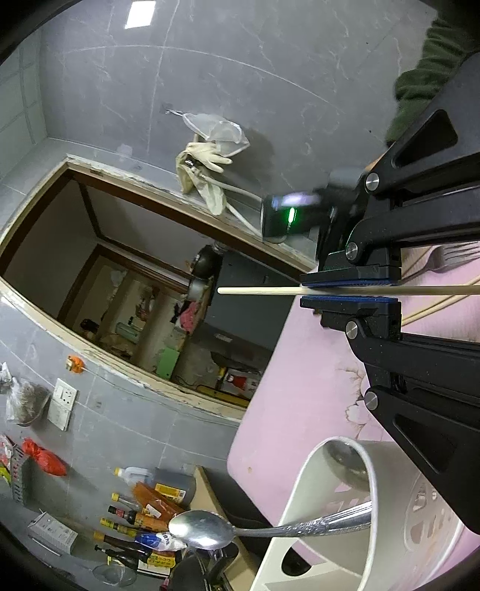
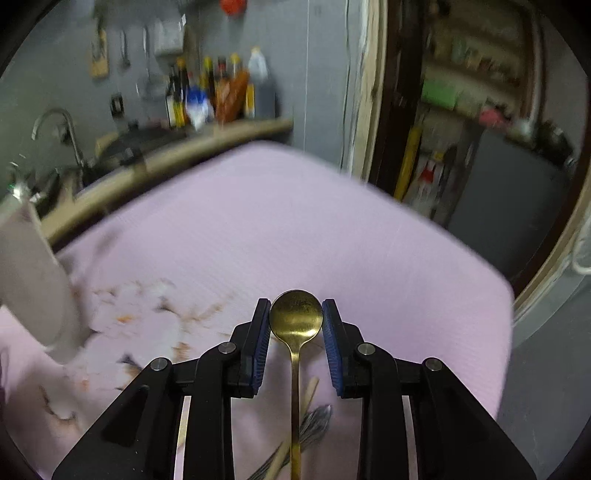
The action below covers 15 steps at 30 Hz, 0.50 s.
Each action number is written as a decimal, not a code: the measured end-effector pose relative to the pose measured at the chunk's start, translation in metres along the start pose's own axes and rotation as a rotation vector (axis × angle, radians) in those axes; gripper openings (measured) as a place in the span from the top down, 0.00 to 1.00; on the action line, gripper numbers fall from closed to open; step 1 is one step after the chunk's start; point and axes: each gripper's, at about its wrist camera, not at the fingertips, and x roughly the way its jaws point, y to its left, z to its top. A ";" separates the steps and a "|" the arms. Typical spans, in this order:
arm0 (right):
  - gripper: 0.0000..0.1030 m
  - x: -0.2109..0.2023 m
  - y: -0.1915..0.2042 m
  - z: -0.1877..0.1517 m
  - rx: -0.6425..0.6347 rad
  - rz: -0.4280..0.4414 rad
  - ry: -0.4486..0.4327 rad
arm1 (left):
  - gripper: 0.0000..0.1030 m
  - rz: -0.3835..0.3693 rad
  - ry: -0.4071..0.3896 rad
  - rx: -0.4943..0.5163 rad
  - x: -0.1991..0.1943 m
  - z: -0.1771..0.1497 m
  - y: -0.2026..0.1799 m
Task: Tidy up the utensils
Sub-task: 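Lift the chopstick and gold spoon and carry both toward the white holder, then lower the gold spoon into the holder with the right tool while the left tool drops the chopstick in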
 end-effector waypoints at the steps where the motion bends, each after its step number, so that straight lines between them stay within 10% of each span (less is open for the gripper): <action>1: 0.76 -0.010 0.003 0.001 0.003 -0.003 -0.032 | 0.98 0.003 -0.008 0.002 -0.001 0.001 -0.001; 15: 0.76 -0.122 0.066 0.041 0.036 0.079 -0.405 | 0.98 0.055 -0.167 -0.059 -0.062 0.046 0.028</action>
